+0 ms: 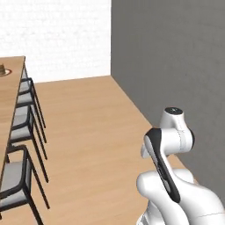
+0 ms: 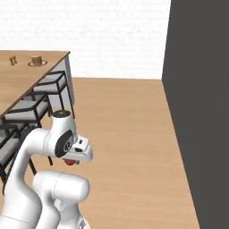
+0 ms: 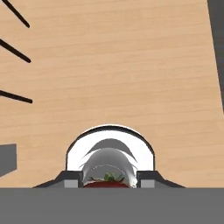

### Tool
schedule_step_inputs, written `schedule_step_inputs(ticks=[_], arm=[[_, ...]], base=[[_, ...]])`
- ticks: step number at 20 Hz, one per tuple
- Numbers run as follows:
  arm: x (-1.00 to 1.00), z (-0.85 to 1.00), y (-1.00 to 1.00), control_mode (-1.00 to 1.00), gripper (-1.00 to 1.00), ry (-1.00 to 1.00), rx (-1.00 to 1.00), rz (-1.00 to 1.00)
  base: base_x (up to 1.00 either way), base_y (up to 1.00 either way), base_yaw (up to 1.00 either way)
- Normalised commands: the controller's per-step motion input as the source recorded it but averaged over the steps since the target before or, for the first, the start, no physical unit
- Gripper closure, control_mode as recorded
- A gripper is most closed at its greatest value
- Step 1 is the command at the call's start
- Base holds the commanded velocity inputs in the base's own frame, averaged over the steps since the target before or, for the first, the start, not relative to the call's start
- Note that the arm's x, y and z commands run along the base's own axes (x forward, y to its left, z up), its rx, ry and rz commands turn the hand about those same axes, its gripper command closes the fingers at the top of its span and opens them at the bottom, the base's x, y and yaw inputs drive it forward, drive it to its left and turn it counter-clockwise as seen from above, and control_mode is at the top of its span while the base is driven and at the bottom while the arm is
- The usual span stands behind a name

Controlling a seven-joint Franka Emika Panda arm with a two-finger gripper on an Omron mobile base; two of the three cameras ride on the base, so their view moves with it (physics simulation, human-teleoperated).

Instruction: Take the strawberry from the fridge and place it on top of the pancake, located on the dining counter.

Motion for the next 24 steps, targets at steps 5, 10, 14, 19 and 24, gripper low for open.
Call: schedule_step_inputs(ticks=[5,10,14,19,24], arm=[[0.00,0.00,0.00,1.00,1.00,0.00,0.00,0.00],[0.00,0.00,0.00,1.00,1.00,0.00,0.00,0.00],[0.00,0.00,0.00,1.00,1.00,0.00,0.00,0.00],[0.00,0.00,0.00,1.00,1.00,0.00,0.00,0.00],[0.00,0.00,0.00,1.00,1.00,0.00,0.00,0.00]], base=[[1.00,-0.34,0.12],[1.00,-0.03,0.17],[1.00,-0.02,0.23],[1.00,-0.17,0.24],[1.00,-0.18,0.35]])
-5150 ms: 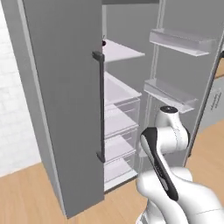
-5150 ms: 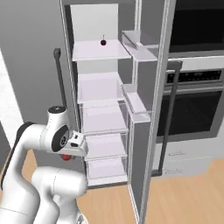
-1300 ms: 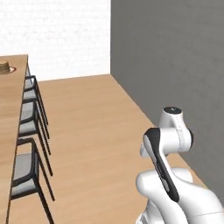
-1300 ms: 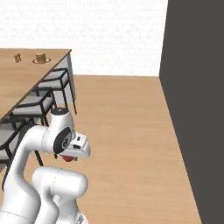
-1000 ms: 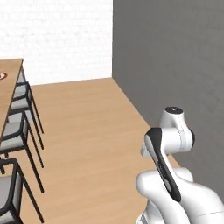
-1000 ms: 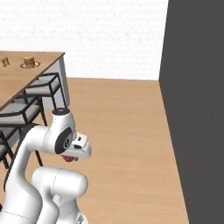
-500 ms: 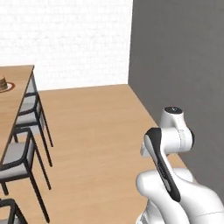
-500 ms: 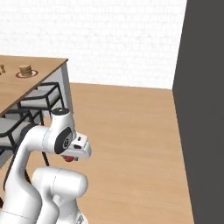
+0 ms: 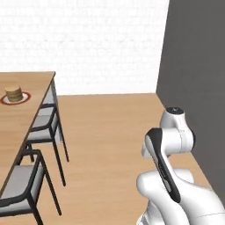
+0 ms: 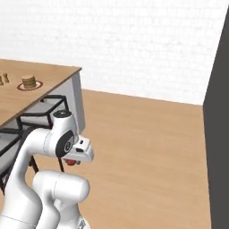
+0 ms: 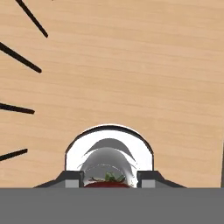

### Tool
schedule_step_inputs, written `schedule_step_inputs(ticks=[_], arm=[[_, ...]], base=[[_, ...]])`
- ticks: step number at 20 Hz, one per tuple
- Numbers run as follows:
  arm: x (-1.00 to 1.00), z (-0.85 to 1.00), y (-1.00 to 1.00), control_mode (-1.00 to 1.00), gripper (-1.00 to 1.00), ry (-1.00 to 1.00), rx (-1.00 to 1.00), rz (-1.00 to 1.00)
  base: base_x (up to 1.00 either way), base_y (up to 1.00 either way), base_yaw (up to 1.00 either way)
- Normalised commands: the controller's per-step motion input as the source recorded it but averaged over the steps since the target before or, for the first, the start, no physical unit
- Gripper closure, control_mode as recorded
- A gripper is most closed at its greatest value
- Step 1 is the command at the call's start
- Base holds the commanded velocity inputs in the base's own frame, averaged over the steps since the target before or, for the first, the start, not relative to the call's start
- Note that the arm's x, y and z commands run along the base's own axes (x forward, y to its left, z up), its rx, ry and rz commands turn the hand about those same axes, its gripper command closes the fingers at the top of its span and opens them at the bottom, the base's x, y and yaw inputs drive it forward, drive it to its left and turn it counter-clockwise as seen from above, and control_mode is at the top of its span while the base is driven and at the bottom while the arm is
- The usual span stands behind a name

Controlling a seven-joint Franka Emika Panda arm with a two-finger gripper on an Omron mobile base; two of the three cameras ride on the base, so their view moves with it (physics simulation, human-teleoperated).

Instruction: Take the strawberry from the fridge and place it on top of the pancake, located on the dining counter.

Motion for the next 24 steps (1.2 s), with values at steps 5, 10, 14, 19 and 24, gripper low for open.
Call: schedule_step_inputs(ticks=[5,10,14,19,24], arm=[[0.00,0.00,0.00,1.00,1.00,0.00,0.00,0.00],[0.00,0.00,0.00,1.00,1.00,0.00,0.00,0.00],[0.00,0.00,0.00,1.00,1.00,0.00,0.00,0.00],[0.00,0.00,0.00,1.00,1.00,0.00,0.00,0.00],[0.00,0.00,0.00,1.00,1.00,0.00,0.00,0.00]], base=[[1.00,-0.26,0.60],[1.00,-0.37,0.73],[0.91,-0.63,0.72],[0.70,-0.85,0.67],[0.67,-0.71,0.74]])
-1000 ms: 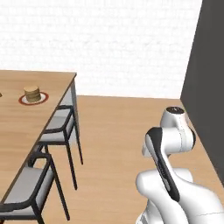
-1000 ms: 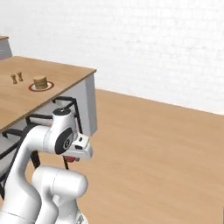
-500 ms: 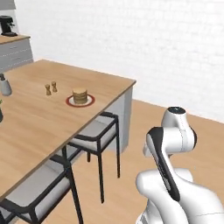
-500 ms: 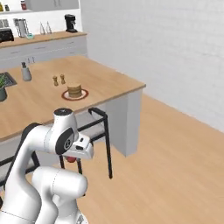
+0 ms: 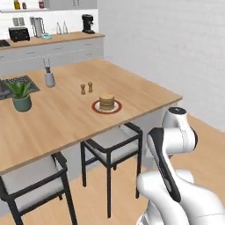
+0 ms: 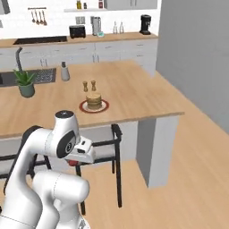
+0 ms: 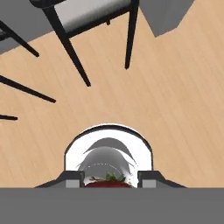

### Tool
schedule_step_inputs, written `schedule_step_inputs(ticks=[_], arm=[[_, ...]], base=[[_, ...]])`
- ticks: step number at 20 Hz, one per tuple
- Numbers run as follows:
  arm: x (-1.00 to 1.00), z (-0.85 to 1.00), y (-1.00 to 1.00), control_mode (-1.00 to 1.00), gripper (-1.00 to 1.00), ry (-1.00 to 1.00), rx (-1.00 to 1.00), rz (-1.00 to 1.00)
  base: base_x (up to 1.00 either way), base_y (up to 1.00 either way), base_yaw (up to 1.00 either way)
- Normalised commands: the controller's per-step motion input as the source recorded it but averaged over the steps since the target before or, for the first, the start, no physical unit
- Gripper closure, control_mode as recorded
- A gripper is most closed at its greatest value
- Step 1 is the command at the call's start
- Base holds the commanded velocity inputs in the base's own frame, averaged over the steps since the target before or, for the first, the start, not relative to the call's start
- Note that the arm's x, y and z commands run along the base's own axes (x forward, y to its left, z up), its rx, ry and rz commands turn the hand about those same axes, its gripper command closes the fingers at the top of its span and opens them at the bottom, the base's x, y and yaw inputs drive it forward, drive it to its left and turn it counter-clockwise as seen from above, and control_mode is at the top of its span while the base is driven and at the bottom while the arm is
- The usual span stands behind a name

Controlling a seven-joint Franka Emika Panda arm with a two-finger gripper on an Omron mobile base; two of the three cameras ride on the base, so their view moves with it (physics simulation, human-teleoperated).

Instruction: Take the strawberry from the fridge and place it on top of the pancake, located on the dining counter.

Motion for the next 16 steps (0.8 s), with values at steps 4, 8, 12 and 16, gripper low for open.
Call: schedule_step_inputs(ticks=[4,8,12,16], arm=[[0.00,0.00,0.00,1.00,1.00,0.00,0.00,0.00],[0.00,0.00,0.00,1.00,1.00,0.00,0.00,0.00],[0.00,0.00,0.00,1.00,1.00,0.00,0.00,0.00],[0.00,0.00,0.00,1.00,1.00,0.00,0.00,0.00]], base=[[0.62,-0.52,0.82],[0.58,-0.82,0.28],[0.64,-0.68,0.13],[0.38,0.22,-0.13]])
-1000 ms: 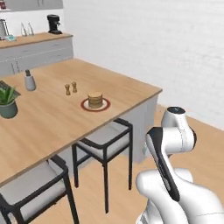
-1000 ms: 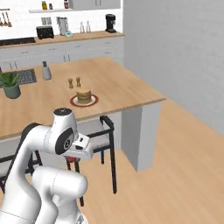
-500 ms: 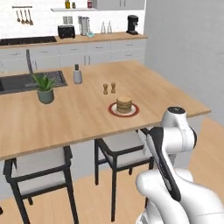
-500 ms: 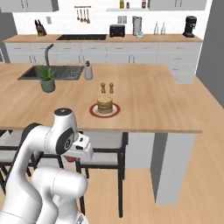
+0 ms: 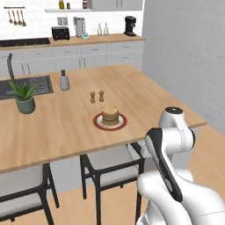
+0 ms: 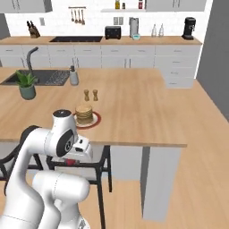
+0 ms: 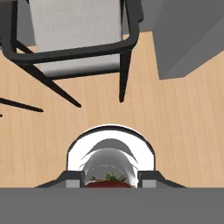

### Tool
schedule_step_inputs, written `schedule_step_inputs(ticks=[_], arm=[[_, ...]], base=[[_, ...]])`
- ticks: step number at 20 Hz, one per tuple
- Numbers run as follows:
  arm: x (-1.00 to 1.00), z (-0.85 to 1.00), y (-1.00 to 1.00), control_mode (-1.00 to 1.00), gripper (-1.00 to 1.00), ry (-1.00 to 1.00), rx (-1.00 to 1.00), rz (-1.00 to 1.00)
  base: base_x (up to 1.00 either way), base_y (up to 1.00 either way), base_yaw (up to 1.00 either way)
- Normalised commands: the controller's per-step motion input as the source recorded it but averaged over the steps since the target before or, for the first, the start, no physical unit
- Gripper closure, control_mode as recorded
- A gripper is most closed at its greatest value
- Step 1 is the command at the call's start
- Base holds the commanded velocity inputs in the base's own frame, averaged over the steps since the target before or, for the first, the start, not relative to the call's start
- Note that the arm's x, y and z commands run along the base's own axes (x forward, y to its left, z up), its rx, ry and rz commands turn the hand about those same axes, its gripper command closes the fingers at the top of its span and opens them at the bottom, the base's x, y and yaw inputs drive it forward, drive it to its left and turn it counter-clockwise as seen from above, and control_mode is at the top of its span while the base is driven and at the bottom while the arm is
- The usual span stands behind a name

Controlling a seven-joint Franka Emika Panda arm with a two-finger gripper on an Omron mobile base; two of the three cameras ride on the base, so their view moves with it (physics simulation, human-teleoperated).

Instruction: Take the strawberry from the fridge and place it on top of the pancake, located on the dining counter.

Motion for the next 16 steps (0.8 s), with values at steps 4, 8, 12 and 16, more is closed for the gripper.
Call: schedule_step_inputs(ticks=[4,8,12,16], arm=[[0.00,0.00,0.00,1.00,1.00,0.00,0.00,0.00],[0.00,0.00,0.00,1.00,1.00,0.00,0.00,0.00],[0.00,0.00,0.00,1.00,1.00,0.00,0.00,0.00],[0.00,0.00,0.00,1.00,1.00,0.00,0.00,0.00]], base=[[0.54,0.68,-0.02],[0.54,0.28,0.17],[0.63,-0.20,0.13],[0.74,-0.23,0.18]])
